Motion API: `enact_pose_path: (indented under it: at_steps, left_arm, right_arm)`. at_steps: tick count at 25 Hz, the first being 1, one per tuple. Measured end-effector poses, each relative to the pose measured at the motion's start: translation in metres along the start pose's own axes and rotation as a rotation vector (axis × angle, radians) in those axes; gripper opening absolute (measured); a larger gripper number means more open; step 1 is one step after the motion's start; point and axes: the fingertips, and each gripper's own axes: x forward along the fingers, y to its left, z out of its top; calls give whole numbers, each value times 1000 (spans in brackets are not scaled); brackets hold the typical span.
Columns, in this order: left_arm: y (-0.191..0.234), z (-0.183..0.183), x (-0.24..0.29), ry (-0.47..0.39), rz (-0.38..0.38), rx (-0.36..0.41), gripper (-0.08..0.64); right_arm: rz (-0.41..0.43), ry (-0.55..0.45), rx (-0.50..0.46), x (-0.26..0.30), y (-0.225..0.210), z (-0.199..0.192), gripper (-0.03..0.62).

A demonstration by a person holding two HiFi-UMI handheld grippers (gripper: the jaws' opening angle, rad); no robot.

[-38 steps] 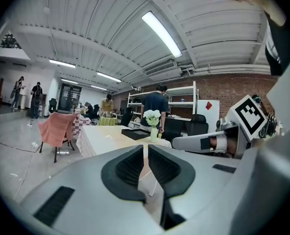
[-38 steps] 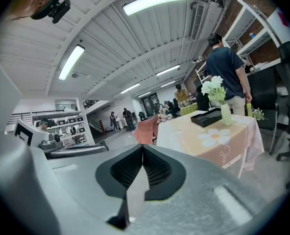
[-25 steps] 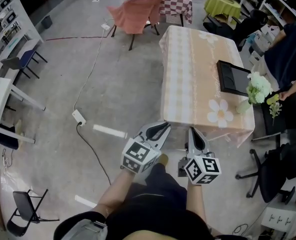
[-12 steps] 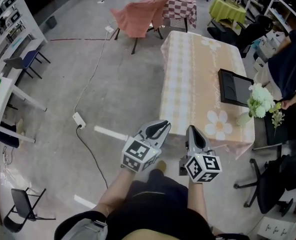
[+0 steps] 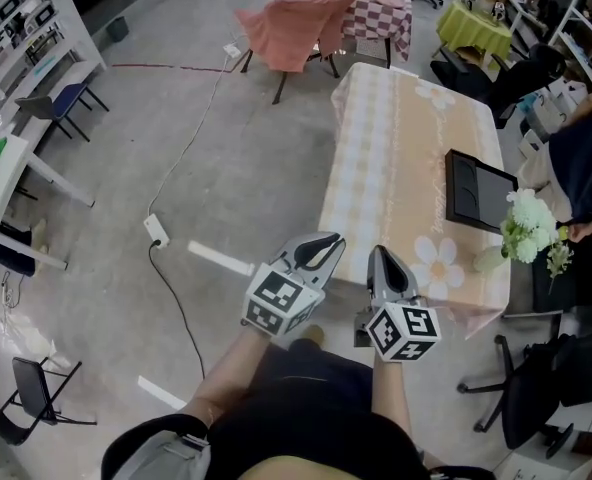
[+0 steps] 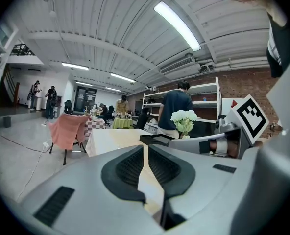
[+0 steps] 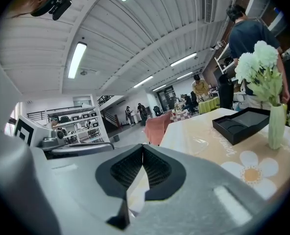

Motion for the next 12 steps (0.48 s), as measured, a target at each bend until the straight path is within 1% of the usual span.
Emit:
enact_pose_path:
  at_steps: [7,12]
  left_arm:
    - [10,-2,17,-2,33,-24,35]
    - [10,-6,11,5,56,-49,35]
  right_arm:
    - [9,8,-1,12,-21,5,5]
    - [15,25,10,14,-23,1,5]
